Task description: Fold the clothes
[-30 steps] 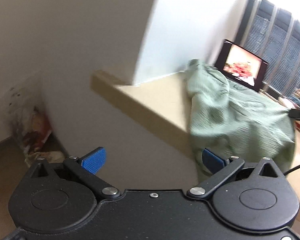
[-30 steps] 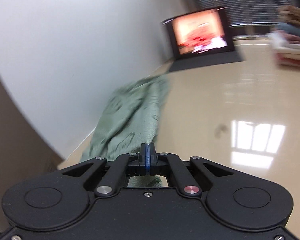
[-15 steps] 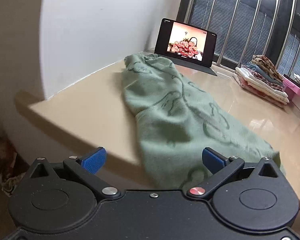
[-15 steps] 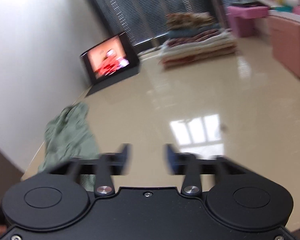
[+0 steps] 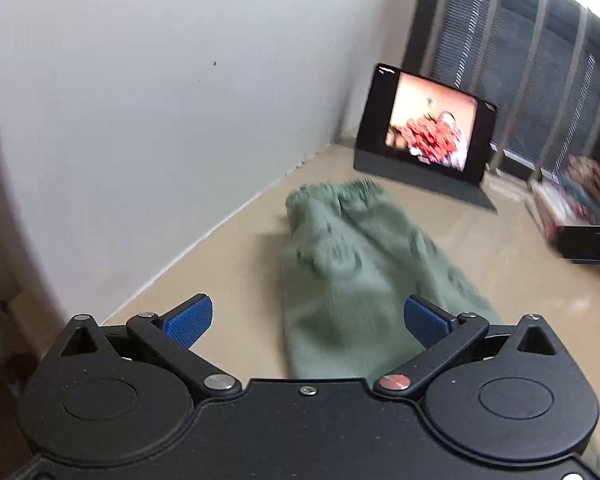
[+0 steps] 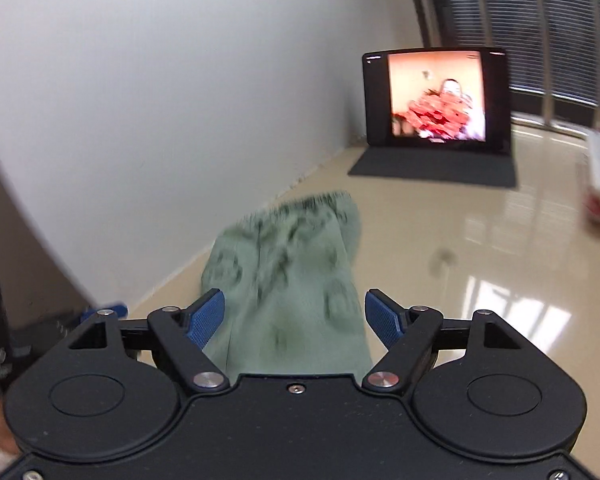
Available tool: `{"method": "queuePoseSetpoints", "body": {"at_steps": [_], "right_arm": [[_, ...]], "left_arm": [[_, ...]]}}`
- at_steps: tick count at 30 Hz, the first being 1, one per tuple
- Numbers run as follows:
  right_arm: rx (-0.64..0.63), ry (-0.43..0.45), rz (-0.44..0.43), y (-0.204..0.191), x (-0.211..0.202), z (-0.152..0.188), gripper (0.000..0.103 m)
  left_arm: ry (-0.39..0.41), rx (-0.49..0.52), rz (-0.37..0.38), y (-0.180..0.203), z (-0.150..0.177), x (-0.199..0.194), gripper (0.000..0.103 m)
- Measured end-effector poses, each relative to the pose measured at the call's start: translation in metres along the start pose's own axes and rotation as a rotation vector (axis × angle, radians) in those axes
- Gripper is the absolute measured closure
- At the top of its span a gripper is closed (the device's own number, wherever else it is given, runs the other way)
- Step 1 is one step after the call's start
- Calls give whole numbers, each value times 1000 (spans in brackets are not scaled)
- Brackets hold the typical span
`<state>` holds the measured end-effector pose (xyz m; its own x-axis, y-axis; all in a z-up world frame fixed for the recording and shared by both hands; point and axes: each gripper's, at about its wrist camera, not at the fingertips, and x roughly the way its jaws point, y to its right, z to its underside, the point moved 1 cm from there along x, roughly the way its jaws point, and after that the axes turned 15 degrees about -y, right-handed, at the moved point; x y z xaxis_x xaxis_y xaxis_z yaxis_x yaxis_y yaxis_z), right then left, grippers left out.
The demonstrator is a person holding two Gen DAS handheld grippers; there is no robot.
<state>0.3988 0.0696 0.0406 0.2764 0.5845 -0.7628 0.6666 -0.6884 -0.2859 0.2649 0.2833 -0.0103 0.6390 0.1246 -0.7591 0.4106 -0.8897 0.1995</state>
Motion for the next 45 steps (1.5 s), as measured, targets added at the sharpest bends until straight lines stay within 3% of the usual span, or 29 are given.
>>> {"method": "queuePoseSetpoints", "body": {"at_steps": [2, 4, 7, 11, 12, 14, 15, 16, 17, 21, 26, 30, 33, 36, 39, 41, 42, 43, 45], "right_arm": [[2, -23, 46, 6, 36, -34, 31], [12, -70, 67, 14, 74, -59, 43], [45, -121, 66, 24, 122, -82, 45], [60, -156, 55, 29, 155, -85, 46], [64, -164, 52, 30, 163, -86, 53], [69, -179, 41, 32, 177, -87, 86], [66, -177, 18, 31, 174, -87, 95], [59, -171, 1, 30, 171, -87, 99], [43, -152, 3, 29, 164, -88, 99], [65, -22, -8, 41, 103, -105, 100], [64, 266, 7, 53, -38, -126, 100], [-22, 534, 60, 49, -171, -108, 100], [-91, 663, 161, 43, -247, -58, 100], [-120, 653, 278, 49, -271, 15, 99], [-100, 546, 351, 64, -257, 91, 98], [-51, 401, 370, 79, -229, 145, 94], [-22, 324, 376, 86, -214, 172, 85], [29, 245, 370, 94, -199, 198, 68], [180, 155, 327, 108, -180, 246, 58]], "left_arm": [[-8, -35, 5, 0, -17, 22, 3], [-19, -67, 8, -1, -32, 44, 9], [-36, -97, -2, -2, -43, 69, 10], [-48, -121, -12, -1, -51, 96, 14], [-40, -111, -15, 1, -51, 99, 21], [-40, -71, 25, 5, -51, 101, 49], [-51, -63, 69, 6, -53, 102, 77], [-60, -66, 106, 7, -56, 102, 85], [-66, -71, 133, 8, -59, 100, 87], [43, -21, 189, 30, -87, 68, 98], [352, 129, 303, 99, -127, -37, 99], [597, 259, 366, 153, -118, -131, 99], [676, 386, 361, 183, -82, -163, 98], [615, 523, 339, 200, -24, -154, 98], [414, 619, 334, 204, 46, -112, 94], [244, 641, 320, 201, 85, -73, 72], [157, 649, 311, 199, 104, -53, 48], [90, 644, 306, 193, 120, -40, 39], [-19, 620, 300, 178, 149, -21, 39]]}}
